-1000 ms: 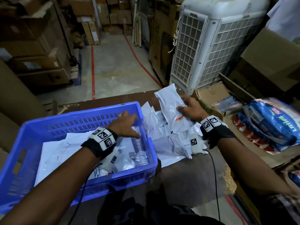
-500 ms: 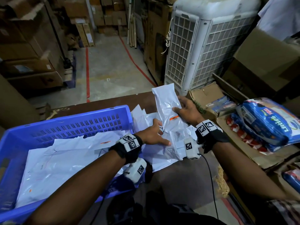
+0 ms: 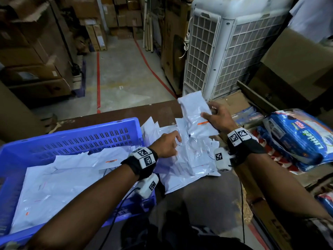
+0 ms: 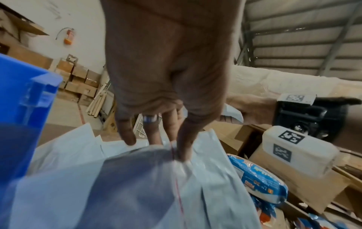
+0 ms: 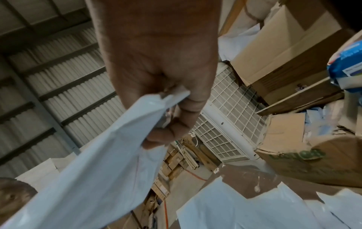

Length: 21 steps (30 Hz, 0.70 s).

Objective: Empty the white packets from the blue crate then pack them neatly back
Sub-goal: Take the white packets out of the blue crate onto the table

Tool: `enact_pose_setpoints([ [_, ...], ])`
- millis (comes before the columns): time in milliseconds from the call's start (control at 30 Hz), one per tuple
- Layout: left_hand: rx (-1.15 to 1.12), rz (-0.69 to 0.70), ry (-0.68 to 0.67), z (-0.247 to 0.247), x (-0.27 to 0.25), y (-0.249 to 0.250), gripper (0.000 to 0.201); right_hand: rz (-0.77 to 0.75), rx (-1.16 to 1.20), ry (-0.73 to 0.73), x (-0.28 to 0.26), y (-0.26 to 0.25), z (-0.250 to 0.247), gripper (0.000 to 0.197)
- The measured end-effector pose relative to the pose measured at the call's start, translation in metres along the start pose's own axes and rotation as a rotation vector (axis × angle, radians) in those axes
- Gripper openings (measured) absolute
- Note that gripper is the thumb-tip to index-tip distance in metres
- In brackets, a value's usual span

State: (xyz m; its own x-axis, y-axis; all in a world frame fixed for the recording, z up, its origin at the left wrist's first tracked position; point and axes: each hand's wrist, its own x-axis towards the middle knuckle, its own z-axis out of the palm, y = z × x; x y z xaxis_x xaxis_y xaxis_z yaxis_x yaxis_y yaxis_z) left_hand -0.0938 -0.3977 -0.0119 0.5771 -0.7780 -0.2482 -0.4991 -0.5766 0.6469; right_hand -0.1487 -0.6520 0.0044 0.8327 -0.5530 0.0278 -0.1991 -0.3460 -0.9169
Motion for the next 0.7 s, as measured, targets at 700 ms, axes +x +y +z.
enact_pose_setpoints([
  [700, -0.07, -0.093, 0.414, -0.09, -0.04, -0.059, 0.028, 0.089, -0.449, -0.294, -0.037, 0.026, 0.078, 0.05],
])
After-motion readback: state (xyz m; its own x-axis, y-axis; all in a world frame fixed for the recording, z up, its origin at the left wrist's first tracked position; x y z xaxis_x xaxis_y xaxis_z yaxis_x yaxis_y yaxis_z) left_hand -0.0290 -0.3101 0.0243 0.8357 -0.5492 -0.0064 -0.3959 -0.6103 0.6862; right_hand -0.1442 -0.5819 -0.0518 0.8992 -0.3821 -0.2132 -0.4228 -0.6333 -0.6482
